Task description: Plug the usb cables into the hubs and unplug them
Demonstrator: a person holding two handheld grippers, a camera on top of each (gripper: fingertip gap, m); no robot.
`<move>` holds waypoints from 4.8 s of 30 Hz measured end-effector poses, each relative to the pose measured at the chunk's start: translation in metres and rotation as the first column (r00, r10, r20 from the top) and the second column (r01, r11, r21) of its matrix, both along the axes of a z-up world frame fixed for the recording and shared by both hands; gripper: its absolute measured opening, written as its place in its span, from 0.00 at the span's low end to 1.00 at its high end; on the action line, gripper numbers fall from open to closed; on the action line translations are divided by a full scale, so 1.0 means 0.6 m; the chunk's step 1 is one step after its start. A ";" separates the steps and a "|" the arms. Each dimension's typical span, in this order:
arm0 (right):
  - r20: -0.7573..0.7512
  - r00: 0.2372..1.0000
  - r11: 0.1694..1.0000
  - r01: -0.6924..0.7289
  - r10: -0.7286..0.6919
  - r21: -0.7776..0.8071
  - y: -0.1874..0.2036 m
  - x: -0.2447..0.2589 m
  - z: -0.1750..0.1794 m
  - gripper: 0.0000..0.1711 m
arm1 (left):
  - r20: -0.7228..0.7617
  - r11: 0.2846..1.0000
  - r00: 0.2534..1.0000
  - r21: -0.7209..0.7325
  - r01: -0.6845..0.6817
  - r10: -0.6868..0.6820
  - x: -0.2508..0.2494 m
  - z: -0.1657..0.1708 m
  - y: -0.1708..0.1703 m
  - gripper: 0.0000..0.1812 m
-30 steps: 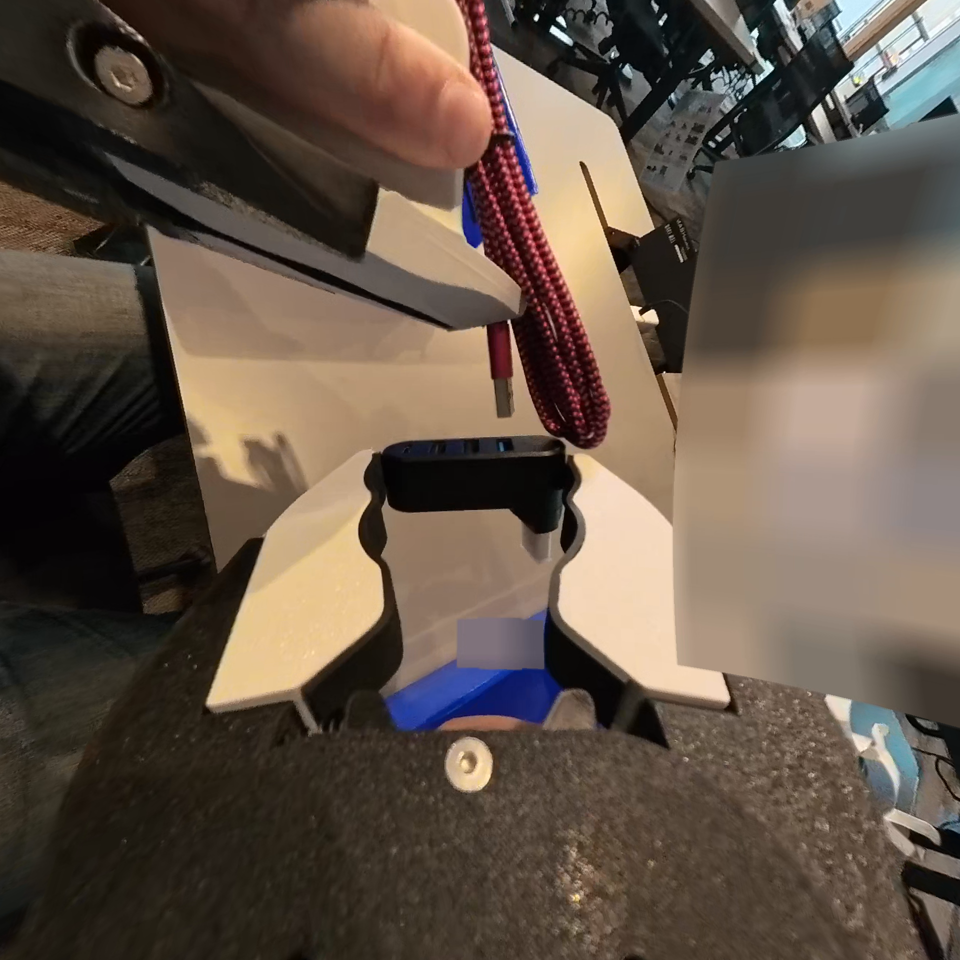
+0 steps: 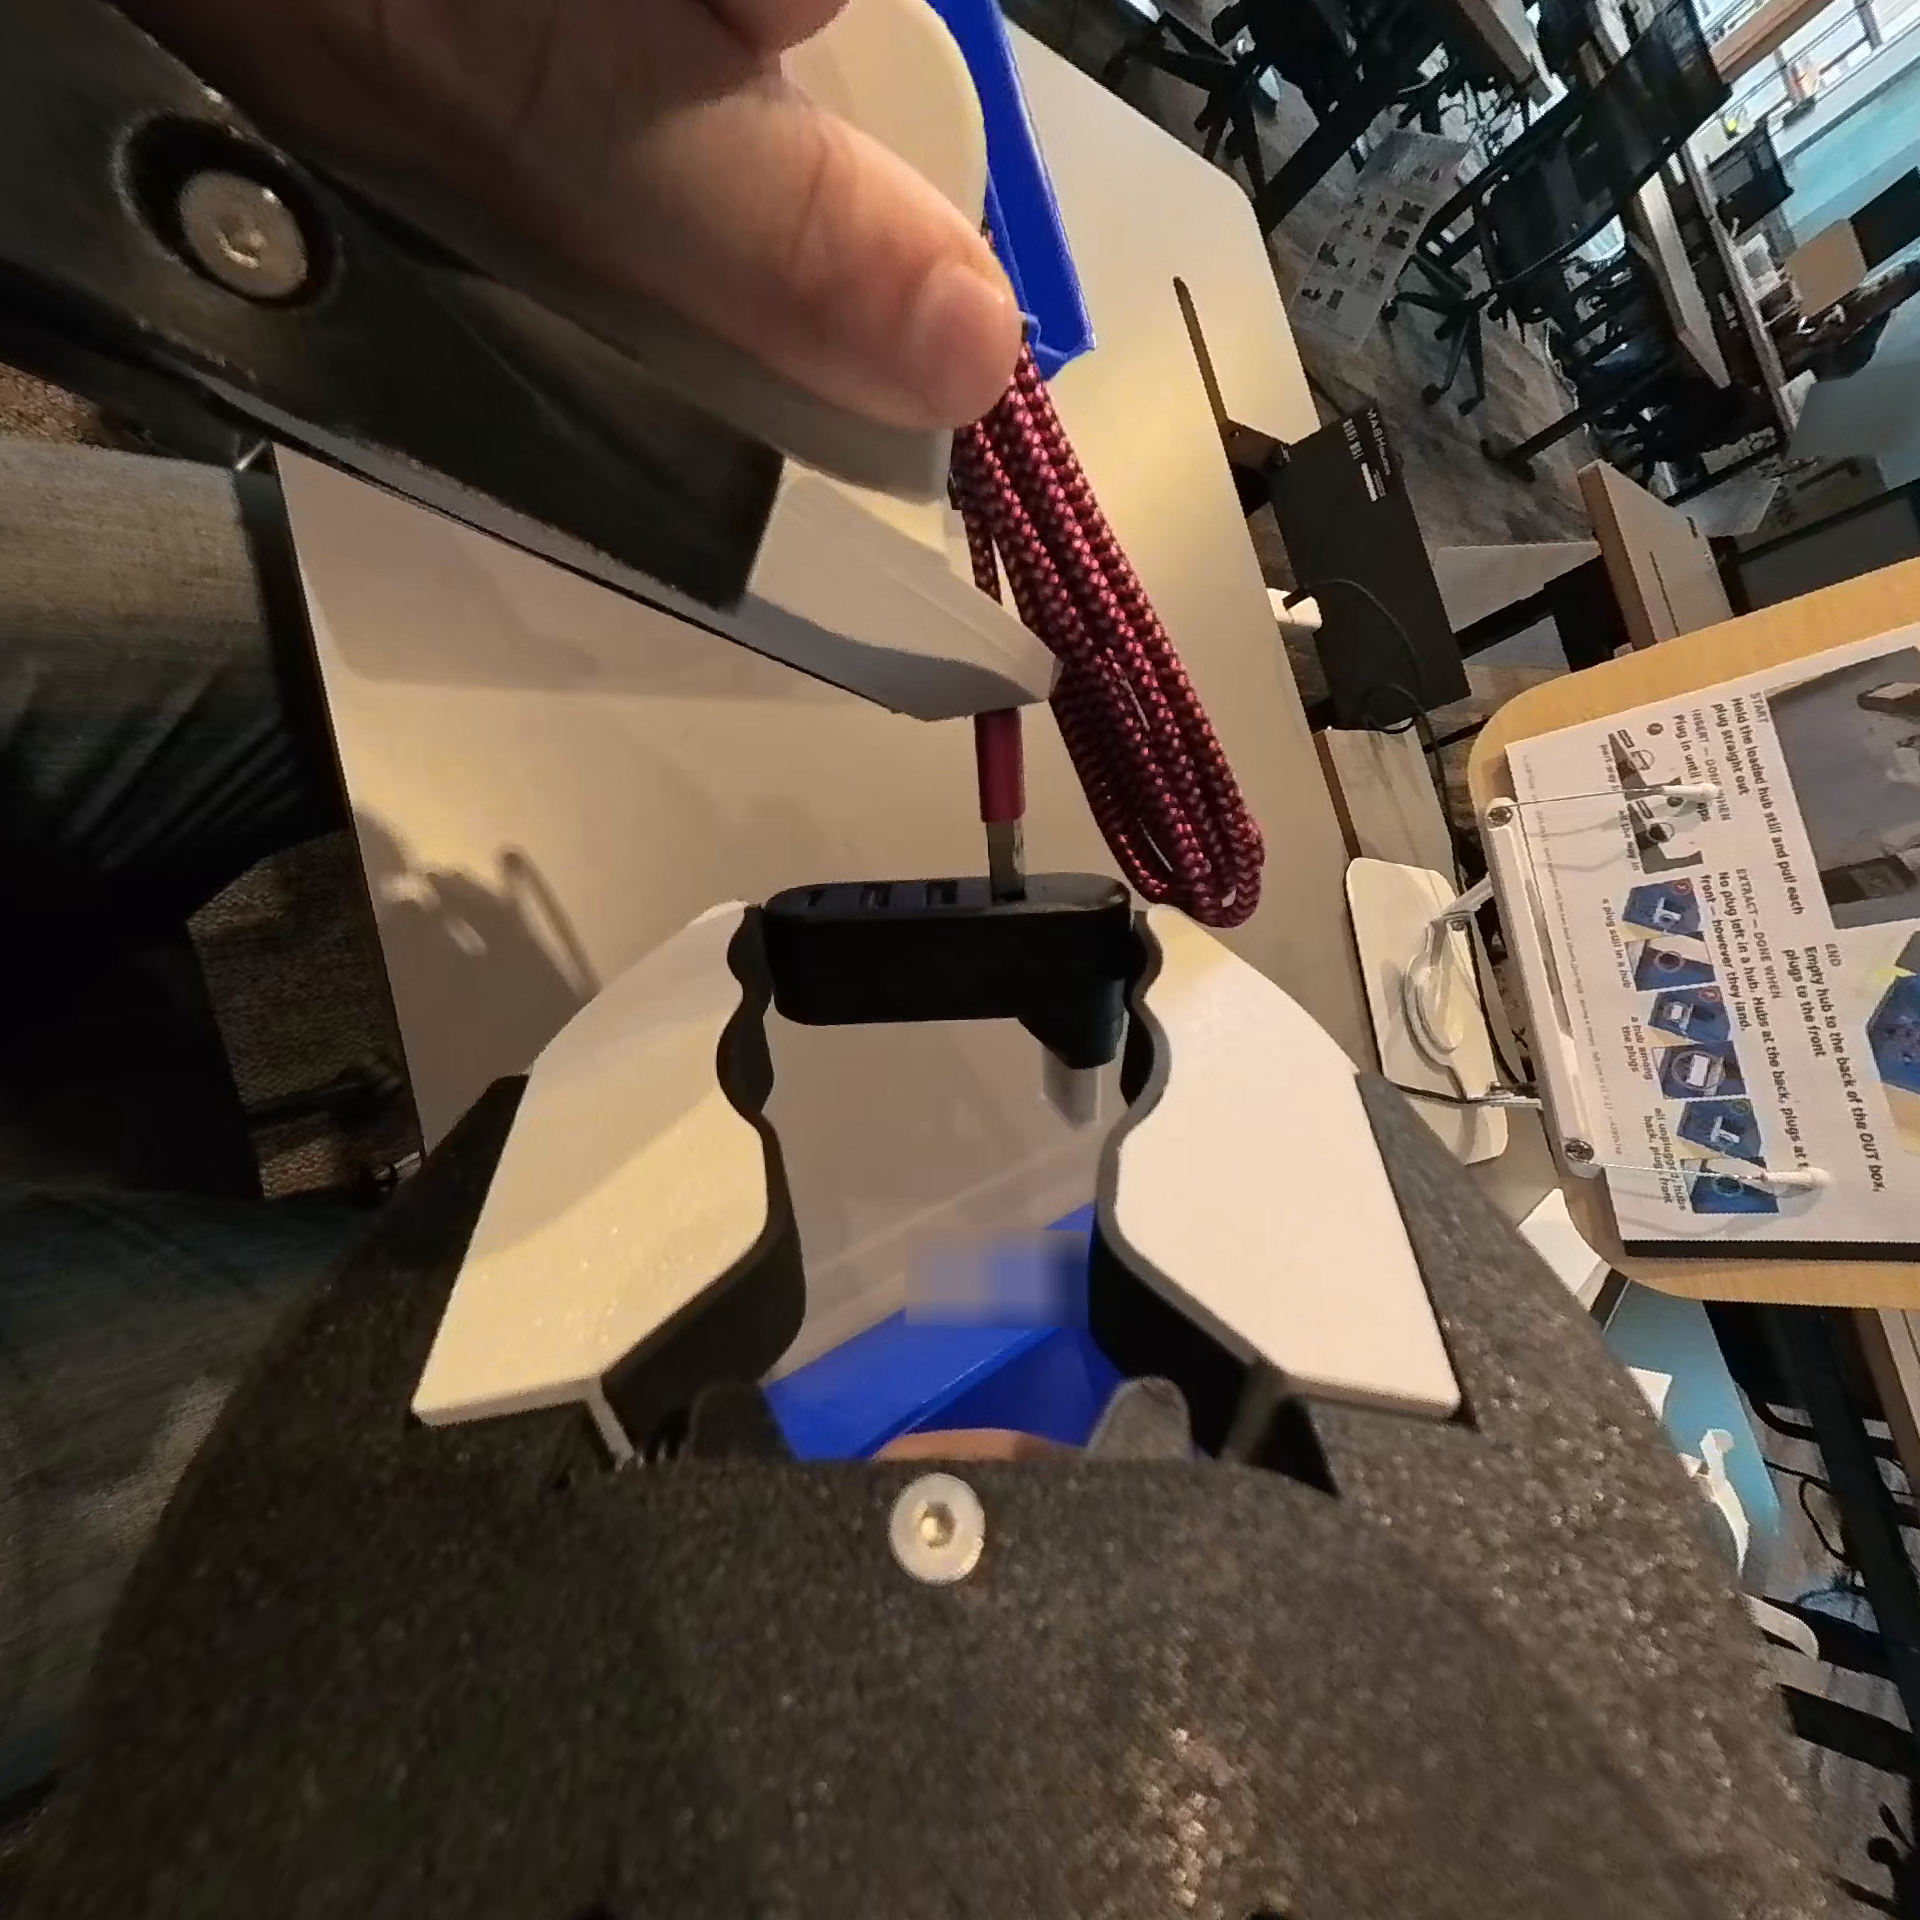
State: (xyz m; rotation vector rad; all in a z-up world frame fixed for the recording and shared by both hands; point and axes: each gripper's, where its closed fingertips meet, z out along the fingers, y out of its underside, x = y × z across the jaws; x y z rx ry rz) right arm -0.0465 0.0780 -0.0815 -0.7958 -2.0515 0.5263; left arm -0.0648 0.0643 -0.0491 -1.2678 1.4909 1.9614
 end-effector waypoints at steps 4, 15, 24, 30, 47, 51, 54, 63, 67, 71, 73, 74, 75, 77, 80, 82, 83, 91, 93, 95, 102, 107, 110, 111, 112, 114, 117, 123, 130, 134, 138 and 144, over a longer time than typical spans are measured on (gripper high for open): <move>0.003 1.000 1.000 0.002 -0.002 0.001 0.000 0.000 -0.001 0.38 | 0.032 1.000 0.999 0.002 -0.003 0.003 -0.001 -0.001 0.000 0.03; -0.001 1.000 1.000 0.001 -0.001 0.023 -0.001 -0.001 -0.002 0.38 | 0.068 0.999 0.997 -0.034 -0.027 0.029 -0.004 -0.007 0.001 0.03; -0.012 1.000 0.999 -0.005 0.006 0.042 -0.005 -0.004 -0.002 0.38 | 0.089 0.998 0.995 -0.047 -0.046 0.050 -0.007 -0.007 -0.003 0.03; -0.017 1.000 0.999 -0.002 0.003 0.043 -0.006 -0.005 -0.001 0.38 | 0.106 0.996 0.992 -0.063 -0.069 0.075 -0.009 -0.005 -0.003 0.03; -0.018 1.000 1.000 -0.007 0.007 -0.004 -0.008 -0.009 -0.003 0.38 | 0.215 0.990 0.966 -0.046 -0.135 0.142 -0.018 -0.016 -0.005 0.02; -0.014 1.000 1.000 -0.007 0.007 -0.004 -0.007 -0.009 -0.004 0.38 | 0.223 0.990 0.964 -0.050 -0.134 0.142 -0.019 -0.015 -0.003 0.03; -0.011 1.000 1.000 -0.012 0.012 0.004 -0.007 -0.007 -0.004 0.38 | 0.236 0.991 0.963 -0.057 -0.120 0.131 -0.015 -0.017 -0.003 0.02; 0.007 0.999 0.999 -0.053 0.053 0.003 -0.024 -0.005 -0.010 0.37 | 0.234 0.990 0.963 -0.072 -0.118 0.132 -0.019 -0.009 -0.001 0.03; 0.015 0.999 1.000 -0.029 0.029 -0.006 -0.022 -0.009 -0.012 0.38 | 0.239 0.988 0.960 -0.083 -0.128 0.145 -0.021 -0.013 -0.005 0.02; 0.007 1.000 0.999 -0.011 0.011 -0.040 -0.010 -0.009 -0.007 0.38 | 0.245 0.989 0.960 -0.088 -0.118 0.136 -0.013 -0.024 -0.010 0.02; 0.010 1.000 0.999 -0.025 0.025 -0.032 -0.011 -0.007 -0.009 0.38 | 0.243 0.990 0.961 -0.083 -0.115 0.132 -0.013 -0.025 -0.009 0.02; 0.013 0.999 0.999 -0.030 0.030 -0.027 -0.013 -0.006 -0.010 0.38 | 0.250 0.990 0.959 -0.082 -0.114 0.131 -0.015 -0.024 -0.008 0.02; 0.012 0.999 0.999 -0.033 0.034 -0.023 -0.015 -0.006 -0.011 0.38 | 0.254 0.991 0.959 -0.079 -0.112 0.129 -0.017 -0.023 -0.007 0.02; 0.008 0.999 0.999 -0.037 0.037 -0.023 -0.016 -0.007 -0.010 0.38 | 0.259 0.991 0.957 -0.076 -0.114 0.130 -0.019 -0.020 -0.005 0.02; 0.014 0.999 0.999 -0.040 0.041 -0.020 -0.017 -0.008 -0.014 0.38 | 0.271 0.990 0.953 -0.087 -0.113 0.133 -0.020 -0.022 -0.003 0.02; 0.005 1.000 0.999 -0.028 0.028 -0.019 -0.012 -0.010 -0.012 0.38 | 0.280 0.989 0.951 -0.095 -0.111 0.134 -0.021 -0.025 -0.003 0.02; 0.007 1.000 0.999 -0.023 0.023 -0.030 -0.011 -0.011 -0.012 0.38 | 0.287 0.989 0.949 -0.098 -0.106 0.131 -0.020 -0.027 -0.003 0.02; 0.009 0.998 0.997 -0.055 0.055 -0.051 -0.013 -0.006 -0.013 0.37 | 0.332 0.991 0.935 -0.086 -0.099 0.122 -0.019 -0.030 -0.001 0.02; 0.009 0.998 0.997 -0.058 0.058 -0.044 -0.014 -0.006 -0.014 0.37 | 0.344 0.991 0.931 -0.086 -0.099 0.122 -0.019 -0.029 0.000 0.02; 0.009 0.998 0.998 -0.054 0.055 -0.042 -0.013 -0.007 -0.014 0.37 | 0.346 0.991 0.930 -0.089 -0.101 0.126 -0.020 -0.030 -0.001 0.02; 0.015 0.999 0.998 -0.046 0.047 -0.035 -0.010 -0.007 -0.016 0.37 | 0.362 0.990 0.924 -0.111 -0.086 0.121 -0.016 -0.042 -0.004 0.02; 0.024 0.999 0.998 -0.048 0.049 -0.035 -0.012 -0.010 -0.023 0.38 | 0.457 0.987 0.879 -0.141 -0.076 0.133 -0.024 -0.052 -0.004 0.02; 0.027 0.998 0.998 -0.049 0.050 -0.043 -0.011 -0.013 -0.028 0.38 | 0.528 0.983 0.837 -0.170 -0.065 0.146 -0.028 -0.061 -0.003 0.02; 0.028 0.998 0.998 -0.047 0.049 -0.047 -0.011 -0.014 -0.030 0.38 | 0.539 0.982 0.829 -0.176 -0.062 0.149 -0.029 -0.064 -0.003 0.02; 0.030 0.999 0.998 -0.043 0.045 -0.045 -0.009 -0.016 -0.032 0.38 | 0.550 0.981 0.822 -0.184 -0.057 0.151 -0.029 -0.067 -0.002 0.02; 0.033 0.999 0.999 -0.037 0.038 -0.036 -0.006 -0.017 -0.035 0.38 | 0.574 0.981 0.805 -0.190 -0.048 0.151 -0.030 -0.072 -0.001 0.02; 0.029 0.999 0.999 -0.033 0.034 -0.035 -0.004 -0.019 -0.037 0.38 | 0.606 0.982 0.782 -0.188 -0.036 0.145 -0.031 -0.076 0.000 0.03; 0.026 0.999 0.999 -0.027 0.028 -0.023 0.000 -0.021 -0.039 0.38 | 0.633 0.982 0.761 -0.188 -0.029 0.143 -0.033 -0.083 0.001 0.03; 0.012 1.000 0.999 -0.027 0.027 -0.019 0.001 -0.020 -0.034 0.38 | 0.667 0.980 0.730 -0.199 -0.019 0.150 -0.033 -0.099 -0.001 0.05; 0.026 0.999 1.000 -0.026 0.026 -0.013 0.002 -0.021 -0.042 0.38 | 0.671 0.978 0.724 -0.208 -0.023 0.159 -0.036 -0.107 0.001 0.04; 0.047 0.998 0.999 -0.038 0.038 0.003 -0.001 -0.023 -0.056 0.38 | 0.673 0.975 0.719 -0.218 -0.035 0.176 -0.045 -0.113 0.003 0.03; 0.052 0.998 0.999 -0.048 0.047 0.013 -0.005 -0.024 -0.057 0.38 | 0.665 0.978 0.726 -0.205 -0.049 0.176 -0.049 -0.101 0.003 0.02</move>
